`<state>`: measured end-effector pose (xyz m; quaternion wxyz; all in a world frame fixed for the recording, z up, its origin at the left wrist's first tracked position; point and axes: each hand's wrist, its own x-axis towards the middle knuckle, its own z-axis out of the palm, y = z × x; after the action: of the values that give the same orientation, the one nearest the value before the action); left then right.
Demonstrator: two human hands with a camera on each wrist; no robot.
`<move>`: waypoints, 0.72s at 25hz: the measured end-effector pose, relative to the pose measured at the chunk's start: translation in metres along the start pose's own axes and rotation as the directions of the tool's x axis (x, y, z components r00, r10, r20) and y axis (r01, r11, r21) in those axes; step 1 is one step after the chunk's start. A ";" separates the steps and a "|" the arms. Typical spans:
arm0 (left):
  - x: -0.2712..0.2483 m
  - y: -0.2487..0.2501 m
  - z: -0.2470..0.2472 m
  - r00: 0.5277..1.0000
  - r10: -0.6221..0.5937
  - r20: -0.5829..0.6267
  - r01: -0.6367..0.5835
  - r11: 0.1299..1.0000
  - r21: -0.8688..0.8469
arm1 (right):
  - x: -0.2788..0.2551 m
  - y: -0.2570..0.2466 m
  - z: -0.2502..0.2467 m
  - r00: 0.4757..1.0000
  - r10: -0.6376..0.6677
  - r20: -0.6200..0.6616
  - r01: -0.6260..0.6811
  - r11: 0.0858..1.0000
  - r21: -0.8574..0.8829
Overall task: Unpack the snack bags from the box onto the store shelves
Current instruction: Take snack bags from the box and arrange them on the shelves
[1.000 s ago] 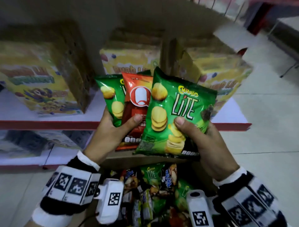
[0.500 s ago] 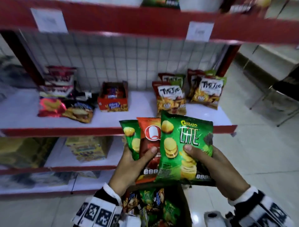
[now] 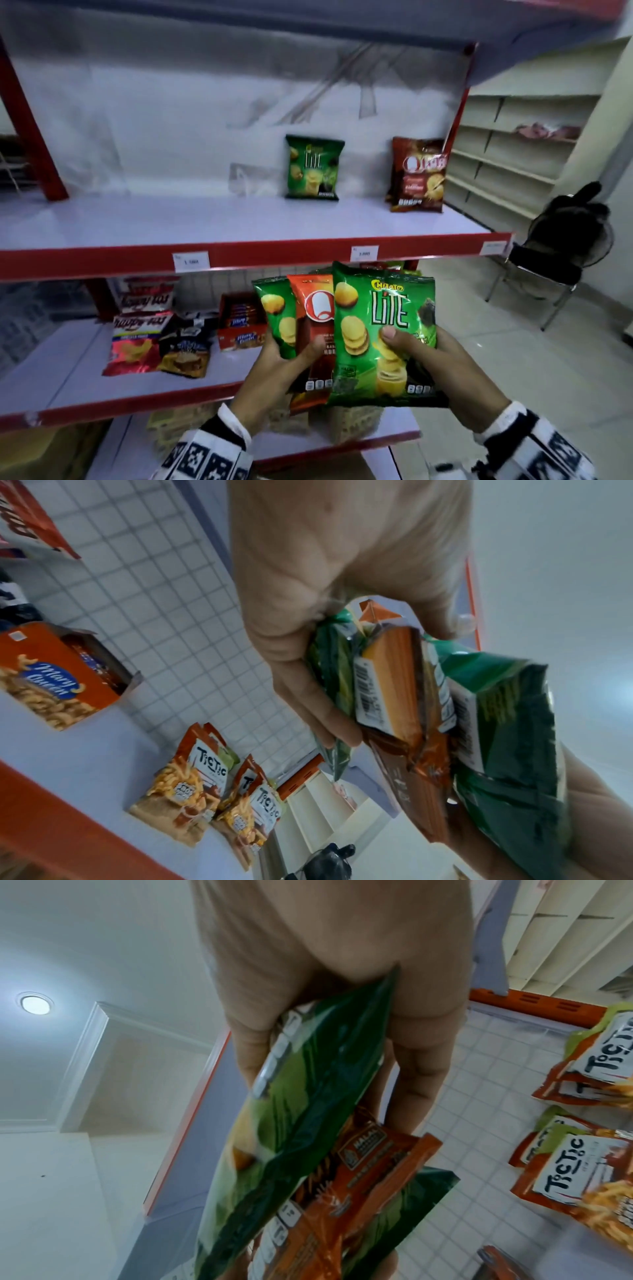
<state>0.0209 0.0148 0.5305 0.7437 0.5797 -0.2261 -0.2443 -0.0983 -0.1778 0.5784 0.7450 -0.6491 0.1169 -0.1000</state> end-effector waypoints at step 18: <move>0.081 0.149 -0.043 0.877 0.368 -0.308 -0.323 0.927 0.190 | 0.167 -0.213 -0.028 0.919 -0.382 -0.095 0.297 0.832 -0.468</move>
<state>0.1257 0.0273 0.6697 0.7626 0.6114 -0.2109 0.0113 0.0533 -0.2839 0.7780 0.5329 -0.8000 0.0876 -0.2614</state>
